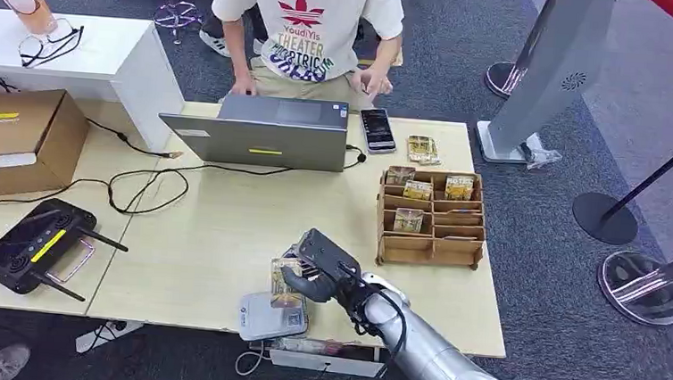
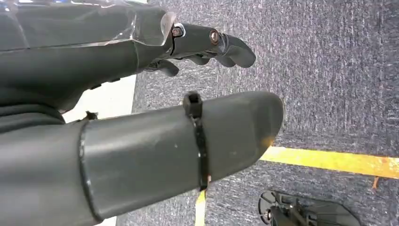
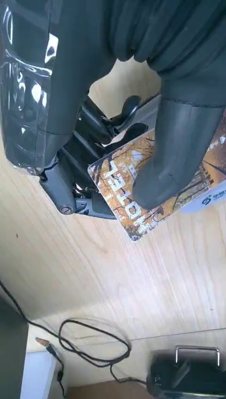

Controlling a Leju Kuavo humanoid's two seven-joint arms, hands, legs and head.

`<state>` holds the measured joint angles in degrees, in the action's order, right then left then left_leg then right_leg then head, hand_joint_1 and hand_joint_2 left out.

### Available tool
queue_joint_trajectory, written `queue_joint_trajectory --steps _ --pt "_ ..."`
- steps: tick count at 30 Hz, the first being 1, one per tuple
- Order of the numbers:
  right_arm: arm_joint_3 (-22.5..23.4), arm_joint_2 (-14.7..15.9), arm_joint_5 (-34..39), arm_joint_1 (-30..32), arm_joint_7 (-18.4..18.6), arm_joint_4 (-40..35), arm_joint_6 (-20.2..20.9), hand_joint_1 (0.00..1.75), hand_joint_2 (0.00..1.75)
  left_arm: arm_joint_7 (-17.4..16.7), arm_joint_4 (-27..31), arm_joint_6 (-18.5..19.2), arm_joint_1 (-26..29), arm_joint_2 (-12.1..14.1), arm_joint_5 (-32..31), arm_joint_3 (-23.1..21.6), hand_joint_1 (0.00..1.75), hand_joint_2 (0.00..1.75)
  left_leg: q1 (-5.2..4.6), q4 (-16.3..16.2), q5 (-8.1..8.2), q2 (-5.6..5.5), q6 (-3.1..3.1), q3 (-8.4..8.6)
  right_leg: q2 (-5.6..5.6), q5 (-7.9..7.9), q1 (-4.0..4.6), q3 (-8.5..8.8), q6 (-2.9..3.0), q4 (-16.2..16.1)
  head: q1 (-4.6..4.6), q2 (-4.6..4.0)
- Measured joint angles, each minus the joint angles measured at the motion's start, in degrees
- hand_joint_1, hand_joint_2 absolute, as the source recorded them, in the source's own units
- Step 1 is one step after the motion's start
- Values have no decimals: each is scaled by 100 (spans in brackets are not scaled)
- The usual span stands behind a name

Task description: Pass the card to the sensor for recognition and then transmit it.

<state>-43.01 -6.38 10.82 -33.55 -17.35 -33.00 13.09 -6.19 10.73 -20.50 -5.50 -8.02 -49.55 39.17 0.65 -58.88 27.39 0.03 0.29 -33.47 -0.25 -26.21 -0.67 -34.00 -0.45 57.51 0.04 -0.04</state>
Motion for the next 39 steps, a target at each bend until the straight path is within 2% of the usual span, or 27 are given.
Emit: queue_joint_trajectory --steps 15,39 --pt "0 -2 85 6 55 206 -203 175 175 -33 0 18 44 44 -31 0 0 0 0 0 0 0 0 0 -1 0 0 0 0 0 0 0" --pt "0 -50 4 -102 254 706 -144 175 175 -92 0 94 40 98 -136 0 0 0 0 0 0 -1 0 -1 -1 0 0 1 0 0 0 0"
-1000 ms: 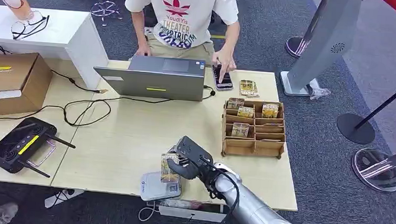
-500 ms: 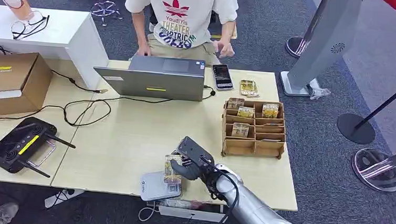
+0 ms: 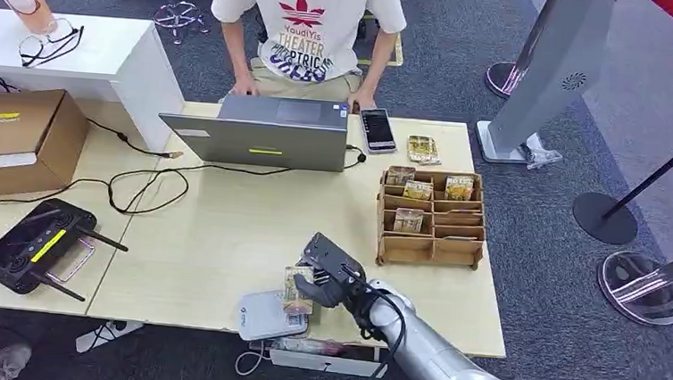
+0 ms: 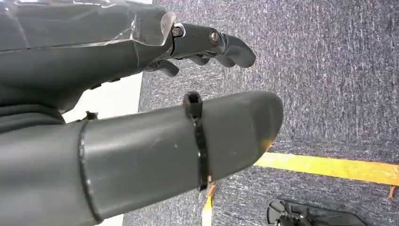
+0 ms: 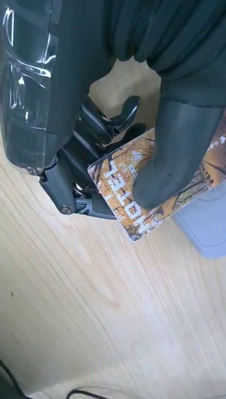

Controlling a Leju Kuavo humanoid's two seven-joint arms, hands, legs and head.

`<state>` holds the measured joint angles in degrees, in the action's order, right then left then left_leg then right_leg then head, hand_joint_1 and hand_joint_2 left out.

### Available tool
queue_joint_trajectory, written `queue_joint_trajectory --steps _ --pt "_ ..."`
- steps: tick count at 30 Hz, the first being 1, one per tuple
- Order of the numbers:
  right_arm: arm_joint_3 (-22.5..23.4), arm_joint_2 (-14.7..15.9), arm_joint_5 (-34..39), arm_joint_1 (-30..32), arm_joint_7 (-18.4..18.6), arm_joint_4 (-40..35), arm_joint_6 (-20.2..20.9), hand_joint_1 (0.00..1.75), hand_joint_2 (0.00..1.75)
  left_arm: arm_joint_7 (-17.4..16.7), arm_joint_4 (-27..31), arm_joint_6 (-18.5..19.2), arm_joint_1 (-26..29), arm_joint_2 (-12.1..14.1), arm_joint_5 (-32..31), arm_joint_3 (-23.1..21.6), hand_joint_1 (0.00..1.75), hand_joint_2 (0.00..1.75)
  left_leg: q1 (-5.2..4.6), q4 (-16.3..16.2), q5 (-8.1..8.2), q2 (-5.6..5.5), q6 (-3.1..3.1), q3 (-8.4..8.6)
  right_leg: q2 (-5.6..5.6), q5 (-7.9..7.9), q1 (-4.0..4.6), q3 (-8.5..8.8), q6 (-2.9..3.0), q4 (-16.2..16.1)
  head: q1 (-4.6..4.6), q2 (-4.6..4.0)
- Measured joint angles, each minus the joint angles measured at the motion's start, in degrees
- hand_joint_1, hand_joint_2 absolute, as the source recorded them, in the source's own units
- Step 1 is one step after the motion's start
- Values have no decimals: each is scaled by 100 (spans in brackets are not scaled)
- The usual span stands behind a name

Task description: Pass the card to the sensor for recognition and then transmit it.

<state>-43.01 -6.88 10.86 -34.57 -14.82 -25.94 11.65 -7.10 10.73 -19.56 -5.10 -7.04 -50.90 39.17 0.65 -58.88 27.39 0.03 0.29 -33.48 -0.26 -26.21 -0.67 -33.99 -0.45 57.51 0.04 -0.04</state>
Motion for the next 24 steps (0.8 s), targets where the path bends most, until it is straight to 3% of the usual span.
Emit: queue_joint_trajectory --steps 24 --pt "-435 -15 -525 -109 127 190 -15 175 175 46 0 66 -16 0 -109 -7 0 0 0 0 0 1 0 5 2 1 0 1 0 0 0 0"
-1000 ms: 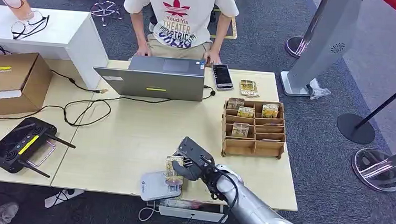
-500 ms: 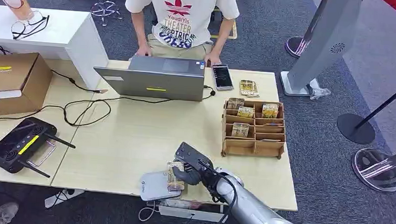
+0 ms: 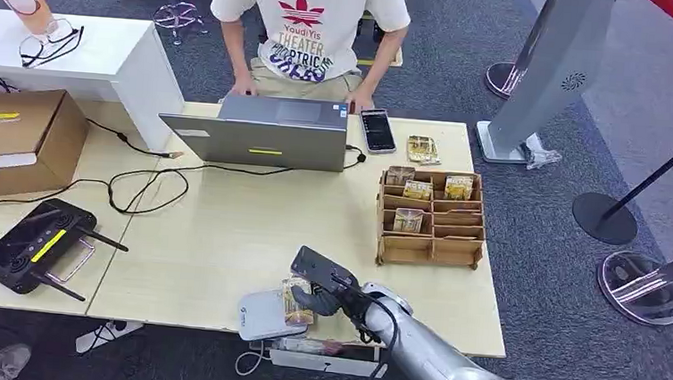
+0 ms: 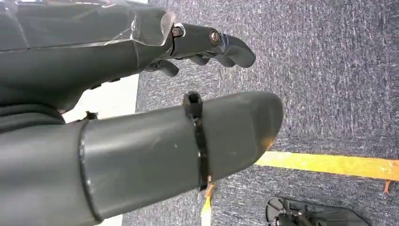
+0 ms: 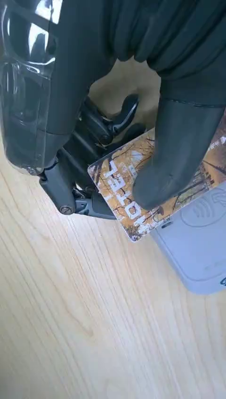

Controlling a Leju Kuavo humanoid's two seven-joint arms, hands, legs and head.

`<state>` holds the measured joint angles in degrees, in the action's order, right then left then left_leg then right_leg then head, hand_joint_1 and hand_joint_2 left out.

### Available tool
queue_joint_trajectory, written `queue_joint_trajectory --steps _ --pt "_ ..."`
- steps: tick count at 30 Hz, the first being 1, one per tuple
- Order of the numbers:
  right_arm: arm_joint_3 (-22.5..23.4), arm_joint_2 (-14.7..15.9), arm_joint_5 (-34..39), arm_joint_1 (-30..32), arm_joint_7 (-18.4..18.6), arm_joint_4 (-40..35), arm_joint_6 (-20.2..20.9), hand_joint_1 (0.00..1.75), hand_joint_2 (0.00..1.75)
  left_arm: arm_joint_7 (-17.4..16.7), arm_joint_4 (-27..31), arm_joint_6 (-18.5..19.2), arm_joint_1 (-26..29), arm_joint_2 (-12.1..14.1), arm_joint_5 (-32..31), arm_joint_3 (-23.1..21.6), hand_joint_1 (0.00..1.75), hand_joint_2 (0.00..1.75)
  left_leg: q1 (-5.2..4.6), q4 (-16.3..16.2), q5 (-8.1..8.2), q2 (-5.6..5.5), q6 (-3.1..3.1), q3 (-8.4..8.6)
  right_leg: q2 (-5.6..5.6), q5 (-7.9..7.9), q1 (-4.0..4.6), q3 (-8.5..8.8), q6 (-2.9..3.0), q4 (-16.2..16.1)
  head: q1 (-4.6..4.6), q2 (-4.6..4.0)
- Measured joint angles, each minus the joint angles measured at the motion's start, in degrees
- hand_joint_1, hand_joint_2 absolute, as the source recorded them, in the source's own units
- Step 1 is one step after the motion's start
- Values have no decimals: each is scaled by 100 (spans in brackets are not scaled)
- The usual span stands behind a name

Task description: Pass the card to the sensor for recognition and then transmit it.

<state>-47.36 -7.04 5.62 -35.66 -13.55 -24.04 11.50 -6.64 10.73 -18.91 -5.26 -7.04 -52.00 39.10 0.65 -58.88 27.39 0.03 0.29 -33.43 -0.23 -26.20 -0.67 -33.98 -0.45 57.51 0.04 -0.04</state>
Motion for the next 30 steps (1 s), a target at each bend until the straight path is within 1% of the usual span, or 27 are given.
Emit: queue_joint_trajectory --steps 5,15,22,30 --pt "-155 2 -225 -35 96 7 0 175 175 -46 0 26 -28 0 -44 -4 0 0 0 0 0 1 0 4 3 0 0 2 0 0 0 0" --pt "-520 20 -531 -190 267 17 158 175 175 -50 0 48 -55 0 -52 -7 0 0 0 0 0 4 0 11 8 1 0 6 1 0 0 0" --pt "-758 31 -666 -282 326 42 195 175 175 -46 0 44 -56 0 -26 -7 0 0 0 0 0 4 1 21 9 1 0 17 1 0 0 0" --pt "-855 42 -721 -329 345 48 212 175 175 -37 0 28 -54 0 -9 -7 0 0 0 0 -1 4 1 29 9 1 0 25 1 0 0 0"
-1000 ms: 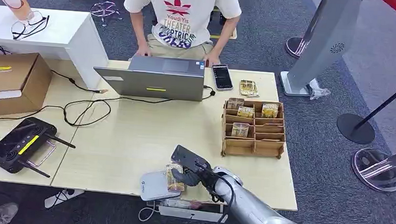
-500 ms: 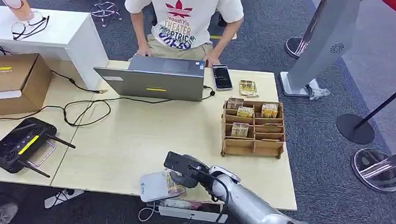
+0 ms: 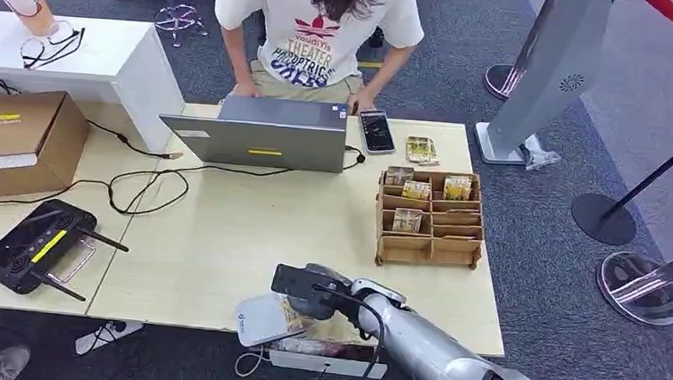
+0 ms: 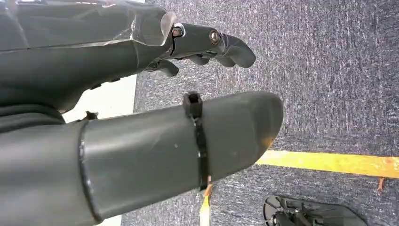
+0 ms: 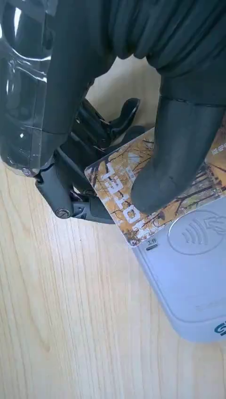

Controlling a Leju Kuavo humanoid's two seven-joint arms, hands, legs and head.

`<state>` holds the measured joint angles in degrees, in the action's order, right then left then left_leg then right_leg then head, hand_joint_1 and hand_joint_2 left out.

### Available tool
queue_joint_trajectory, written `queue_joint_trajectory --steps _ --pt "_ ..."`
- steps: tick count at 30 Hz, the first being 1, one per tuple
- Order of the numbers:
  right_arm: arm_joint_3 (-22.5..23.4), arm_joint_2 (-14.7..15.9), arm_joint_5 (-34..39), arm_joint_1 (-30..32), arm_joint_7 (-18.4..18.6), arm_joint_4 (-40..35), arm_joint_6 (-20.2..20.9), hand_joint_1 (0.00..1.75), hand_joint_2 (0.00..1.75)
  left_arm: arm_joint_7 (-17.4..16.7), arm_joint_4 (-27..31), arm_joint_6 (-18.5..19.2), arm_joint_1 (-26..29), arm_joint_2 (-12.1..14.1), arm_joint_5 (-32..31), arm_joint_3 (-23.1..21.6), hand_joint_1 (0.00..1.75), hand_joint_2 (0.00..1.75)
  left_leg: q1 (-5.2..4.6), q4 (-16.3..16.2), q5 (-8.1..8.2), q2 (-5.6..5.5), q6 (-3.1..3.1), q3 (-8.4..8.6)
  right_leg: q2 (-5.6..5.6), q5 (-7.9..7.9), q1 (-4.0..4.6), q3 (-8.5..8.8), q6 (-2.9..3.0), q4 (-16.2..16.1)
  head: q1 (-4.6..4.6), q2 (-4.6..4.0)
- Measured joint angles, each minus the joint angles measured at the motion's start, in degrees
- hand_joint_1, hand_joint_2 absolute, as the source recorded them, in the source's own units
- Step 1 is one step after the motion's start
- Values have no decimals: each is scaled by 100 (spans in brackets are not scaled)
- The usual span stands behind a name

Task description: Pass the card to the sensor for recognition and then transmit it.

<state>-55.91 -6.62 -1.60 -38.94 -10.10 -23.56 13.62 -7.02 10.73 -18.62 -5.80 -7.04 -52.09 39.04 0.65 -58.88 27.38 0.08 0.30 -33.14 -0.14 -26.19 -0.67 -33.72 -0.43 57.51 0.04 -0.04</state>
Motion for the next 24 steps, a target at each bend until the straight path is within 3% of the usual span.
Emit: queue_joint_trajectory --steps 10,24 --pt "-79 9 44 -60 57 9 52 175 175 66 0 -13 7 0 59 2 0 0 0 0 0 0 0 5 -1 0 0 5 0 0 0 0" --pt "195 103 920 -60 -195 48 -57 175 175 68 0 15 31 0 48 2 0 0 0 0 0 -1 0 1 -2 0 0 3 0 0 0 0"
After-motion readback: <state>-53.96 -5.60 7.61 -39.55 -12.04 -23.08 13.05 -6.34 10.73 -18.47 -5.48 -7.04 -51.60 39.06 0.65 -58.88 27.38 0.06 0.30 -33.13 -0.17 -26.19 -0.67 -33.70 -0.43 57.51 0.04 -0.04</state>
